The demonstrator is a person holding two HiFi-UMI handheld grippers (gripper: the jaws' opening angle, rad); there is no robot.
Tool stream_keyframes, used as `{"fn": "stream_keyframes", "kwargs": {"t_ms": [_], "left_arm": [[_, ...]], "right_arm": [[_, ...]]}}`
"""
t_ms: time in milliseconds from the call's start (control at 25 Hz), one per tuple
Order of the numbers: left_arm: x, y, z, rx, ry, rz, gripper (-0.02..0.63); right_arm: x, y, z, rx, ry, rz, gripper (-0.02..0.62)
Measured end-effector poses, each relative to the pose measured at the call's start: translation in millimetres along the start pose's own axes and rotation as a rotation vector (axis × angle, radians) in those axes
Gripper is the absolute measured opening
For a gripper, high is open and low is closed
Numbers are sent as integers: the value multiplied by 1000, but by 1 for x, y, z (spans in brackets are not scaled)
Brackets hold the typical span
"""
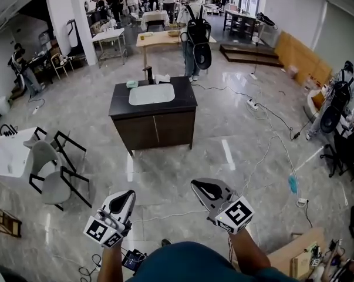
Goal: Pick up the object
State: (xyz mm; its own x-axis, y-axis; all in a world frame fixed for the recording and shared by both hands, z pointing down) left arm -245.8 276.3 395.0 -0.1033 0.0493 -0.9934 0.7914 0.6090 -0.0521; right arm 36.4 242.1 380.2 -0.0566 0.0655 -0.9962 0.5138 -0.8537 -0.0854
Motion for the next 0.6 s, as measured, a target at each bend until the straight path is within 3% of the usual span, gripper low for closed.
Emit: {"fn": "stream_keyframes", "kwargs": {"t_ms": [240, 600], "left_arm": [[-4, -64, 28, -49, -8, 7, 5], [-14, -131, 81, -12, -17, -6, 5]], "right_arm": [[0, 27, 59, -44, 7, -14, 14], [-9, 94, 123, -3, -7, -17, 14]]}}
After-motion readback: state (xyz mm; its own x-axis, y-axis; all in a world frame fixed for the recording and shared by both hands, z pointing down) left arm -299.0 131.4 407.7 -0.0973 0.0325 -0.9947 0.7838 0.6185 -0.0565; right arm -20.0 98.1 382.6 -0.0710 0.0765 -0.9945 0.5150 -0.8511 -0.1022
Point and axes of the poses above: the fingertips, and each gripper's own axes: z forward along the fingers, y to its right, x out of its top, the point moved 7 cm from there along -z, backward along the fingers, and after that the axes turned 5 degrees about x, right-handed, at the moved point
